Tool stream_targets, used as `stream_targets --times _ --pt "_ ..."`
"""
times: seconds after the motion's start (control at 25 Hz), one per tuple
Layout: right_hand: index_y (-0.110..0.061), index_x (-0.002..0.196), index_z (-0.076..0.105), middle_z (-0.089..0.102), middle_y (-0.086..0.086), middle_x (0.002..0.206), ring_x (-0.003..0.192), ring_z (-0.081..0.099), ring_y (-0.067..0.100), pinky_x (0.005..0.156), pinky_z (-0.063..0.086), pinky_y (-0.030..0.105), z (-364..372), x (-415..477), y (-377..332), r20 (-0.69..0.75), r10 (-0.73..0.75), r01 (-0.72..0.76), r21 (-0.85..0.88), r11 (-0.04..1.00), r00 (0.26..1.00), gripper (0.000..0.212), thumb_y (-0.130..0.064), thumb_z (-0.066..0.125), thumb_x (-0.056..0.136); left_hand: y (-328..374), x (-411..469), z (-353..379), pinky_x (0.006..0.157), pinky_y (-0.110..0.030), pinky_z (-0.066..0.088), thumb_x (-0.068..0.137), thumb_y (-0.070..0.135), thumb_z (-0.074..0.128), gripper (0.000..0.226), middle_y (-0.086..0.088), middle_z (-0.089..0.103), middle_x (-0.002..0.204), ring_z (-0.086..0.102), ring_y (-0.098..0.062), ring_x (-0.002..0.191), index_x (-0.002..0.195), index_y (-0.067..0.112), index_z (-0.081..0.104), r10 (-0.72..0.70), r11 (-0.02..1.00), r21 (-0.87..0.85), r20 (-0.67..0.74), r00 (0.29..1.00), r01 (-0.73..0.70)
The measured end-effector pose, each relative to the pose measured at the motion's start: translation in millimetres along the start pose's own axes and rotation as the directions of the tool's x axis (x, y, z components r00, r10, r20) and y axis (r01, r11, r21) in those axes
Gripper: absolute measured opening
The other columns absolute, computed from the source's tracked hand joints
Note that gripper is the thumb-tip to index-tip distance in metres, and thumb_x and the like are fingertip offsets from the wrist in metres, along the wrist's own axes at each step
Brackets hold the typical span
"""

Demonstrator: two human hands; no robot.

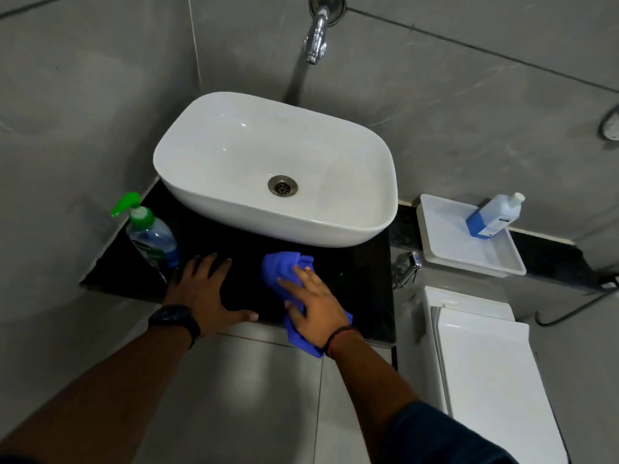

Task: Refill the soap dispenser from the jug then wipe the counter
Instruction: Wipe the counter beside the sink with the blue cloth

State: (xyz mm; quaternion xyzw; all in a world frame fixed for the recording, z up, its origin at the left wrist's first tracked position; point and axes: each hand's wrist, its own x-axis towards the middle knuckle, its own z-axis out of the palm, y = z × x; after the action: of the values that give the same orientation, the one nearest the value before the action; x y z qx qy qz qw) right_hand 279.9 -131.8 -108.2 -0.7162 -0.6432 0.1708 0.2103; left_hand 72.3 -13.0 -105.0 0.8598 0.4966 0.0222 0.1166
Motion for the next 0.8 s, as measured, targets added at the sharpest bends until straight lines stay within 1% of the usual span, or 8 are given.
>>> stream_targets --times 0.12,0.24,0.32,0.36,0.44,0.56,0.68,0.8 --pt "-0.028 0.138 0.045 0.028 0.007 0.154 0.144 0.019 0.026 0.118 0.016 0.031 -17.4 -31.5 37.9 -0.175 0.208 -0.221 -0.064 0.973 0.962 0.045 -0.027 0.051 0.093 1.5 3.7 0.8 0.11 -0.053 0.024 0.031 0.097 0.043 0.127 -0.001 0.026 0.152 0.019 -0.031 0.137 0.141 0.034 0.03 -0.03 1.0 0.005 0.051 0.998 0.03" --pt "-0.028 0.14 0.042 0.024 0.008 0.156 0.144 0.016 0.028 0.118 0.016 0.037 -20.0 -36.1 43.6 -0.306 0.453 -0.486 -0.035 0.873 0.837 0.046 -0.028 0.048 0.094 1.9 6.4 -0.5 0.111 -0.053 0.022 0.03 0.097 0.042 0.129 0.0 0.02 0.154 0.014 -0.031 0.138 0.142 0.036 0.024 -0.049 0.999 -0.007 0.087 0.995 0.05" --pt "-0.024 0.14 0.042 0.025 0.013 0.155 0.143 0.016 0.032 0.118 0.015 0.039 -11.0 -21.2 27.1 -0.374 0.532 -0.577 -0.01 0.816 0.76 0.048 -0.025 0.047 0.092 1.4 6.4 0.0 0.112 -0.053 0.02 0.031 0.098 0.04 0.13 0.001 0.017 0.154 0.012 -0.03 0.138 0.143 0.036 0.021 -0.046 0.999 -0.004 0.089 0.995 0.047" --pt "-0.023 0.141 0.041 0.024 0.014 0.155 0.143 0.016 0.034 0.118 0.014 0.04 -5.3 -11.8 15.5 -0.39 0.549 -0.598 -0.004 0.801 0.739 0.049 -0.025 0.047 0.092 1.5 5.7 1.6 0.113 -0.053 0.019 0.032 0.098 0.039 0.129 0.001 0.016 0.155 0.011 -0.03 0.139 0.143 0.036 0.019 -0.042 0.999 -0.002 0.085 0.995 0.043" --pt "-0.022 0.142 0.039 0.024 0.016 0.155 0.143 0.015 0.034 0.118 0.012 0.04 8.3 10.2 -9.9 -0.369 0.542 -0.587 -0.012 0.809 0.755 0.051 -0.025 0.046 0.092 0.2 3.4 5.6 0.114 -0.053 0.013 0.035 0.099 0.036 0.129 0.001 0.009 0.157 0.005 -0.028 0.142 0.145 0.036 0.013 -0.042 0.999 0.012 0.087 0.995 0.041" --pt "-0.021 0.143 0.038 0.027 0.016 0.154 0.143 0.014 0.034 0.118 0.009 0.038 26.8 34.4 -43.2 -0.307 0.479 -0.506 -0.011 0.862 0.823 0.053 -0.024 0.046 0.09 0.5 1.5 10.2 0.113 -0.053 0.008 0.04 0.098 0.034 0.127 0.0 0.003 0.159 0.0 -0.026 0.144 0.147 0.035 0.008 -0.032 0.999 0.037 0.088 0.996 0.029" --pt "-0.023 0.139 0.043 0.03 0.013 0.153 0.143 0.016 0.032 0.118 0.011 0.034 35.7 41.6 -56.9 -0.174 0.275 -0.284 -0.031 0.958 0.946 0.053 -0.019 0.05 0.087 -0.8 2.2 8.7 0.114 -0.053 0.011 0.043 0.094 0.039 0.121 0.0 0.009 0.158 0.005 -0.026 0.143 0.146 0.034 0.013 -0.022 0.999 0.024 0.051 0.998 0.021" --pt "-0.025 0.135 0.05 0.033 0.011 0.152 0.144 0.018 0.029 0.117 0.014 0.029 24.3 35.5 -46.0 -0.038 0.122 -0.119 0.072 0.99 0.992 0.053 -0.013 0.055 0.084 0.4 1.2 8.8 0.114 -0.052 0.012 0.044 0.091 0.044 0.12 0.0 0.01 0.158 0.007 -0.026 0.143 0.146 0.035 0.015 -0.029 1.0 0.001 0.049 0.998 0.029"
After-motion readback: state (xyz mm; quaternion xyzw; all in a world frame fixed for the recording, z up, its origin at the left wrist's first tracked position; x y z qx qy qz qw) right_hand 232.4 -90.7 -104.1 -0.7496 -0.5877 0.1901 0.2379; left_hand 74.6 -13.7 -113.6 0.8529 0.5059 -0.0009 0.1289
